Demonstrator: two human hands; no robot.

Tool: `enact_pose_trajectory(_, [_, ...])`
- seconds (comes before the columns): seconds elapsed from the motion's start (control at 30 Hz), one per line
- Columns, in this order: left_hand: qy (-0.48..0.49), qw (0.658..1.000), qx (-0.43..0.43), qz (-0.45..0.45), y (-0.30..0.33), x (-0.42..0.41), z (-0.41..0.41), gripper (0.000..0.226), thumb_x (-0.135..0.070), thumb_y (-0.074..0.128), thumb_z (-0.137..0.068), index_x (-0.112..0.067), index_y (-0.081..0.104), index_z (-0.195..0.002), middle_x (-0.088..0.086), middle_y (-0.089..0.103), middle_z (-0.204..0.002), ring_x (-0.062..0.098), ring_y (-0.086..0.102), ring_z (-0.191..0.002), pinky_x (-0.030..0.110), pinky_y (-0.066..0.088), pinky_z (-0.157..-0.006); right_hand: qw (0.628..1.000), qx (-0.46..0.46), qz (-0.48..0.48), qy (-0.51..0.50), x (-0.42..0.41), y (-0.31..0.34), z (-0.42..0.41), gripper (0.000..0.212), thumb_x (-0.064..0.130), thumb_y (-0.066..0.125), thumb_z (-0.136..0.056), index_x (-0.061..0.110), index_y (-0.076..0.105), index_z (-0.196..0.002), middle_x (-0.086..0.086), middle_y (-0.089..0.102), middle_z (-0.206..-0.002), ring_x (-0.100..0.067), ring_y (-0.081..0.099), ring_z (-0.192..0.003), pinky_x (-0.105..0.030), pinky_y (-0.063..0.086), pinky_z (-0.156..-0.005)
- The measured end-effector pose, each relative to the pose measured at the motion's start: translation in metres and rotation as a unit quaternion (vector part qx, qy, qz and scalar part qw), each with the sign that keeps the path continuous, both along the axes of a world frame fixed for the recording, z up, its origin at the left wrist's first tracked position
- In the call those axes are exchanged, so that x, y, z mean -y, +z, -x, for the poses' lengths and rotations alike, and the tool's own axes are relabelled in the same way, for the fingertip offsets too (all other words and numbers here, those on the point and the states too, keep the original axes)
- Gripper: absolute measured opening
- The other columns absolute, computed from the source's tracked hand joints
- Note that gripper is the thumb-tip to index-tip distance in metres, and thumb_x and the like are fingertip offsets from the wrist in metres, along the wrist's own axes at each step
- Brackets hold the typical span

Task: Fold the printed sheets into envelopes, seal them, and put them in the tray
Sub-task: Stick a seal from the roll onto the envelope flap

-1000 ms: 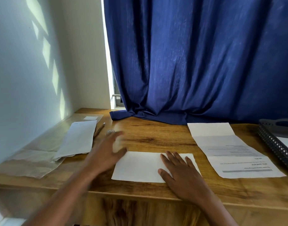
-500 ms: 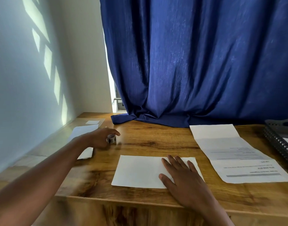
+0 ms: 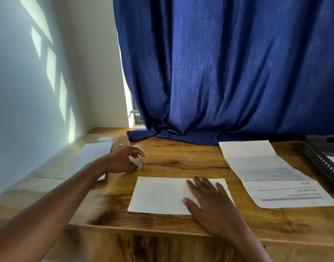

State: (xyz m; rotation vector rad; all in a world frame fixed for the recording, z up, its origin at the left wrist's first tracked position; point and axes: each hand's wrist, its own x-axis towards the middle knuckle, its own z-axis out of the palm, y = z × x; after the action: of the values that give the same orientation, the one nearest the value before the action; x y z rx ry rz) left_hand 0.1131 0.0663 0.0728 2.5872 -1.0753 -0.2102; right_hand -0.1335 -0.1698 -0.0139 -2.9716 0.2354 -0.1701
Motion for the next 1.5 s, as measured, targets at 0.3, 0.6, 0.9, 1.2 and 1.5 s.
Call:
enact_pose_trajectory(0.3, [-0.015,0.982,-0.003,0.191,-0.005,0.01,0.031,0.035,-0.027,0.084,-0.086,-0.043,0.068,-0.113,-0.017,0.07,-0.104,-0.003,0.067,-0.081,0.021,0.053,-0.071,0.997,0.055,-0.061,-0.012,-0.002,0.012,0.006,0.076,0.08,0.013,-0.092,0.044,0.016,-0.159,0.029,0.003,-0.162,0.003,-0.016,-0.149,-0.038,-0.02,-0.119])
enact_pose_trajectory(0.6, [-0.129,0.931,-0.098,0.329,-0.033,0.079,0.114,0.044,-0.067,0.08,-0.073,-0.048,0.071,-0.112,-0.019,0.075,-0.103,0.007,0.069,-0.087,0.022,0.057,-0.071,0.829,0.325,-0.444,-0.103,0.01,0.028,0.028,0.007,0.04,0.071,-0.092,0.038,0.075,-0.097,0.028,0.074,-0.098,0.009,0.064,-0.099,-0.031,0.052,-0.097])
enact_pose_trajectory(0.9, [-0.158,0.926,-0.085,0.333,-0.052,0.083,0.12,0.04,-0.052,0.084,-0.077,-0.045,0.072,-0.114,-0.018,0.074,-0.108,0.015,0.07,-0.093,0.021,0.055,-0.069,0.863,0.303,-0.401,-0.049,0.008,0.027,0.029,0.028,0.06,0.068,-0.081,0.055,0.069,-0.108,0.03,0.069,-0.114,0.006,0.06,-0.114,-0.018,0.044,-0.092])
enact_pose_trajectory(1.2, [-0.197,0.922,-0.082,0.323,-0.056,0.08,0.126,0.076,-0.064,0.075,-0.083,-0.057,0.039,-0.149,-0.018,0.065,-0.117,0.017,0.068,-0.097,0.032,0.061,-0.072,0.87,0.283,-0.4,-0.045,0.009,0.024,0.026,0.01,0.043,0.074,-0.088,0.039,0.074,-0.097,0.027,0.072,-0.104,0.005,0.063,-0.106,-0.018,0.045,-0.09])
enact_pose_trajectory(1.5, [-0.204,0.928,-0.07,0.305,-0.057,0.077,0.123,0.054,-0.059,0.085,-0.076,-0.053,0.064,-0.125,-0.019,0.066,-0.121,0.018,0.067,-0.094,0.033,0.06,-0.071,0.864,0.287,-0.41,-0.043,0.008,0.026,0.027,0.001,0.035,0.075,-0.089,0.035,0.075,-0.089,0.024,0.073,-0.099,0.002,0.064,-0.103,-0.02,0.046,-0.088])
